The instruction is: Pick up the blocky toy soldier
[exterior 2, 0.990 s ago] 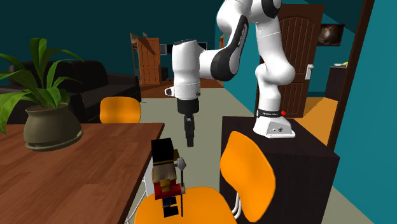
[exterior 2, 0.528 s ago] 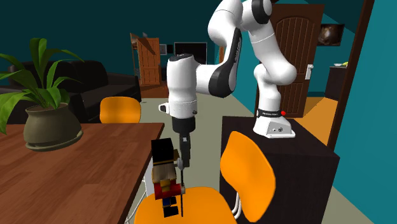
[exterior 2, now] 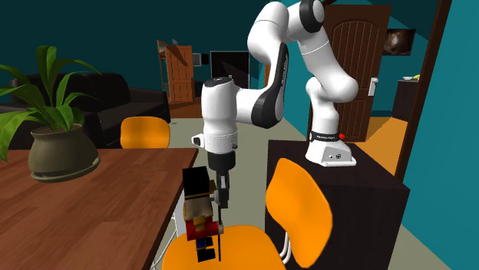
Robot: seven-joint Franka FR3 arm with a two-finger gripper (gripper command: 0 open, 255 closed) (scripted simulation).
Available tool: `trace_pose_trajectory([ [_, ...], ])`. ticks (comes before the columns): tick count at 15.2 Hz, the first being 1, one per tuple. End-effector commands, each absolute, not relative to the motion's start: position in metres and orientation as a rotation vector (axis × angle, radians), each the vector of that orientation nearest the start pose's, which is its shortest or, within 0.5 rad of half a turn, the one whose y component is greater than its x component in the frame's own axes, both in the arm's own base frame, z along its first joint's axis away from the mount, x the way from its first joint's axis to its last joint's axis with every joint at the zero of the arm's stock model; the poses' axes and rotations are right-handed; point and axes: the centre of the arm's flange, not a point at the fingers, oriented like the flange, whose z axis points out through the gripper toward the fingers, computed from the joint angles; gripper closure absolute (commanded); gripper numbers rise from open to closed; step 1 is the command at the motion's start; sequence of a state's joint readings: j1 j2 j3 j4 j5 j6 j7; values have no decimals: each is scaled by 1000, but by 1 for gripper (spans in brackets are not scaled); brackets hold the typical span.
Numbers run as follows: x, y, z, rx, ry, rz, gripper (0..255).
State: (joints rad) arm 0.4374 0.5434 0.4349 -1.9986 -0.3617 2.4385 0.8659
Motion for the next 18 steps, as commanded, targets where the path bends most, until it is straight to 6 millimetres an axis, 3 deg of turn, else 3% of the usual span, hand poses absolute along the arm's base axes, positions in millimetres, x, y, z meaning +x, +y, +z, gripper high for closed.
trace_pose_trajectory([
  [1,392,458,203,-3146,-375,22,255],
  [8,391,457,202,-3146,-375,22,255],
  [18,391,457,255,-3146,-375,22,255],
])
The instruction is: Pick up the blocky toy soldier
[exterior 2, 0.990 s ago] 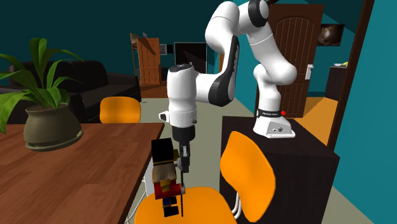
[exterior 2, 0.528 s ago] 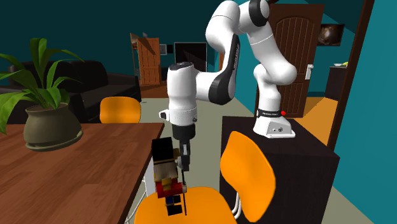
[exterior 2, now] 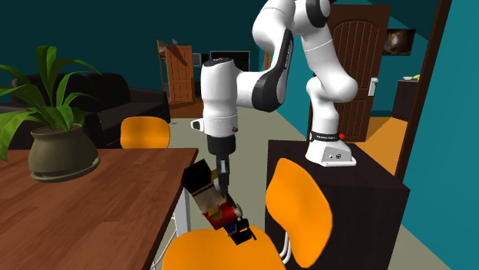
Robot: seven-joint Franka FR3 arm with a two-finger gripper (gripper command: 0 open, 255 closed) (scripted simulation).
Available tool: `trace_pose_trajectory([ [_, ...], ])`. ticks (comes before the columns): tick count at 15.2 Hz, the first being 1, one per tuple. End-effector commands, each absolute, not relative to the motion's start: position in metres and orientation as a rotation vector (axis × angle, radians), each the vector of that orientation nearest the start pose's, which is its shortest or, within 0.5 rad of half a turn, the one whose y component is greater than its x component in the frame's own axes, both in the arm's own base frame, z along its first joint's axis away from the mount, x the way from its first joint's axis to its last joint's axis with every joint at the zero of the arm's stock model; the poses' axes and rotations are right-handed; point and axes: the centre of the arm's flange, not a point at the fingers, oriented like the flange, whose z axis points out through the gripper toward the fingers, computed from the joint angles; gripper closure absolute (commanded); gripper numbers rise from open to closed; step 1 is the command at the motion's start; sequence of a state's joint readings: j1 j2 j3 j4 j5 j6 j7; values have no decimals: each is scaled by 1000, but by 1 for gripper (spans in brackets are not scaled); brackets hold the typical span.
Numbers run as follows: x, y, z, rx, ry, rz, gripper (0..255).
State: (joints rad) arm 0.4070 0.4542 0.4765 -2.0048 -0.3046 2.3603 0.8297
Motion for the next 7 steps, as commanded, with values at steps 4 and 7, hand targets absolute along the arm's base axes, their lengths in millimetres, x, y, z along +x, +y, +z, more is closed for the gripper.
trace_pose_trajectory([
  [4,391,457,276,-3146,-375,22,255],
  [7,391,457,282,-3146,-375,22,255],
])
